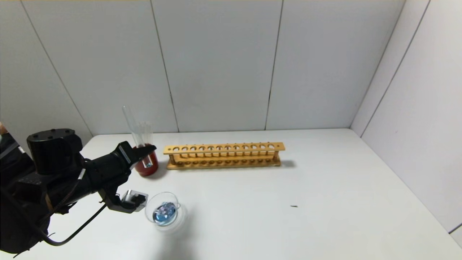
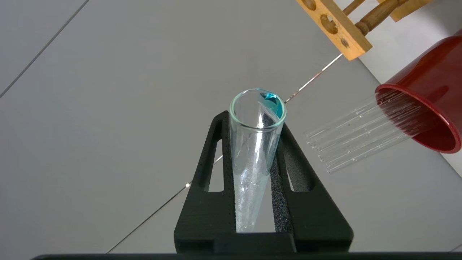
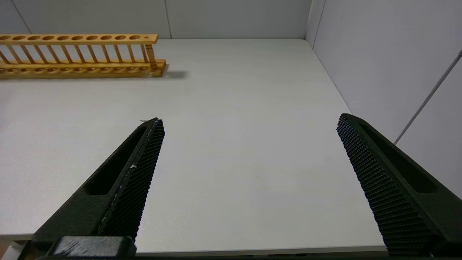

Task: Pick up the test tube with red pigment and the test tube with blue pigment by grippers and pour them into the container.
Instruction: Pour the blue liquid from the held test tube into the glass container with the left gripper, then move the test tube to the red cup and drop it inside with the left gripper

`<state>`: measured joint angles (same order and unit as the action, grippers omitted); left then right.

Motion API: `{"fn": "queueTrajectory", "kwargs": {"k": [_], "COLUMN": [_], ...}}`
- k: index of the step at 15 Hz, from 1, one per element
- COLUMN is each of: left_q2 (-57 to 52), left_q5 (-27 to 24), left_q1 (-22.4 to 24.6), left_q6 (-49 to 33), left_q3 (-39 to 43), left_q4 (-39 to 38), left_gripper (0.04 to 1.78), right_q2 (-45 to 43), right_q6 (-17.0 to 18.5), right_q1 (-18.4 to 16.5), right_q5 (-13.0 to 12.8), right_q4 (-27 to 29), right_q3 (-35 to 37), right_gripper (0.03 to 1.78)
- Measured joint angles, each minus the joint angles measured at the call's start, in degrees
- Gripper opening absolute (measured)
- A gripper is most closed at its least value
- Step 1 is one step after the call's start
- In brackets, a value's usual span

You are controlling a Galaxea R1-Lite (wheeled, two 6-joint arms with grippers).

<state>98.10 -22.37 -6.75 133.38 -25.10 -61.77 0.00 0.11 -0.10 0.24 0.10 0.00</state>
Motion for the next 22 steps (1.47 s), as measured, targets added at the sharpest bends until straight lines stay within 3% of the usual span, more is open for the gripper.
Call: {"fn": "queueTrajectory", "kwargs": {"k": [6, 9, 12, 16, 22], "left_q2": [-0.61, -1.07, -1.79, -2.1, -1.49], "left_q5": [0.05, 3.39, 10.0, 20.86, 22.86], "left_q1": [0.01, 0.11, 0.09, 0.11, 0.0], "left_q6": [-0.46, -6.84, -23.56, -52.32, -95.34], "left_q3": [0.29, 0.0, -0.56, -5.18, -13.07], "left_q4": [-0.09, -0.16, -0.16, 2.13, 8.05], "left_gripper": [0.32, 0.32, 0.32, 0.32, 0.32], "right_q2": [0.0, 0.0, 0.0, 0.0, 0.0], "right_q6": [0.02, 0.02, 0.02, 0.0, 0.0], "right_q1": [0.0, 0.0, 0.0, 0.0, 0.0], "right_q5": [0.0, 0.0, 0.0, 0.0, 0.0], "right_q4": [0.0, 0.0, 0.0, 0.0, 0.0], "right_q3": [0.0, 0.0, 0.0, 0.0, 0.0], "right_gripper": [1.75, 1.75, 1.75, 1.75, 1.75]}}
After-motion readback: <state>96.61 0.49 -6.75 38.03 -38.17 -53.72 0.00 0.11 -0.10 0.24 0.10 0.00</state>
